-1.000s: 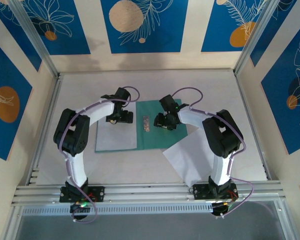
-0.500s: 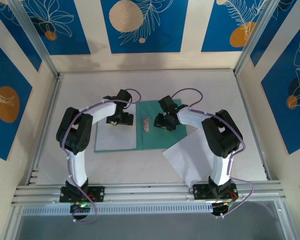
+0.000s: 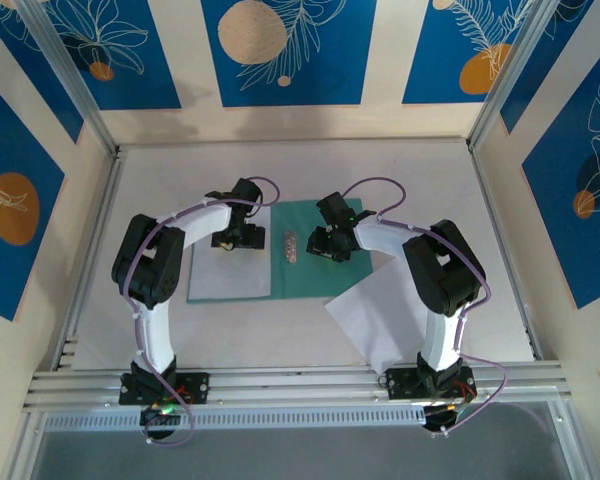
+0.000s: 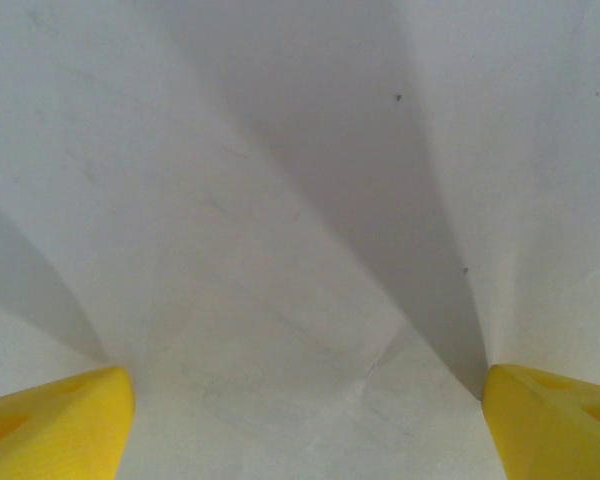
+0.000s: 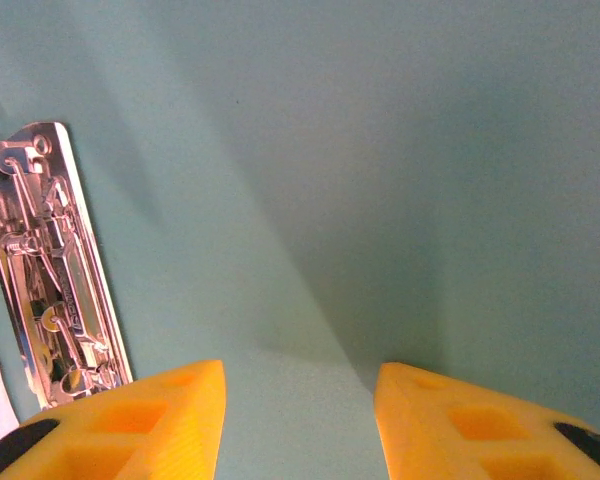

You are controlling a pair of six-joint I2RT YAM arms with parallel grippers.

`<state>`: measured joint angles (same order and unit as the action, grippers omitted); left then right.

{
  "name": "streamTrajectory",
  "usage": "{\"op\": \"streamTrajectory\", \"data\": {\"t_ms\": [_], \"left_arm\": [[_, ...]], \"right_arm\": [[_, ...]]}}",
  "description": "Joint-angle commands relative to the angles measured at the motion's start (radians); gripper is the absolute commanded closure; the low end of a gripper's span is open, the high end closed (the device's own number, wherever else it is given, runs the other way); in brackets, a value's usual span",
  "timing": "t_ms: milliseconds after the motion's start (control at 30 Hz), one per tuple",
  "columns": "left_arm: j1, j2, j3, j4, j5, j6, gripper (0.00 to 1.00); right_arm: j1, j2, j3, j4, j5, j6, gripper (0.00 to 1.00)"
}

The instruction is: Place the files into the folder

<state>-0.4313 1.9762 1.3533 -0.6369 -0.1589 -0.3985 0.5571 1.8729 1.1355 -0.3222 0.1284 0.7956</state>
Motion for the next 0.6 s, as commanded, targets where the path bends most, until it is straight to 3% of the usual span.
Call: {"op": "streamTrajectory", "data": {"t_ms": [0, 567], "left_arm": [[0.016, 0.003, 0.001, -0.025, -0.014, -0.025, 0.1], [-0.03, -0.033, -0.026, -0.009, 0.039, 0.02, 0.11]], "right_arm": [[0.017, 0.025, -0.04, -0.05, -0.009, 0.02, 0.54], [0.037, 0.035, -0.01, -0.063, -0.006, 0.033, 0.54]]}}
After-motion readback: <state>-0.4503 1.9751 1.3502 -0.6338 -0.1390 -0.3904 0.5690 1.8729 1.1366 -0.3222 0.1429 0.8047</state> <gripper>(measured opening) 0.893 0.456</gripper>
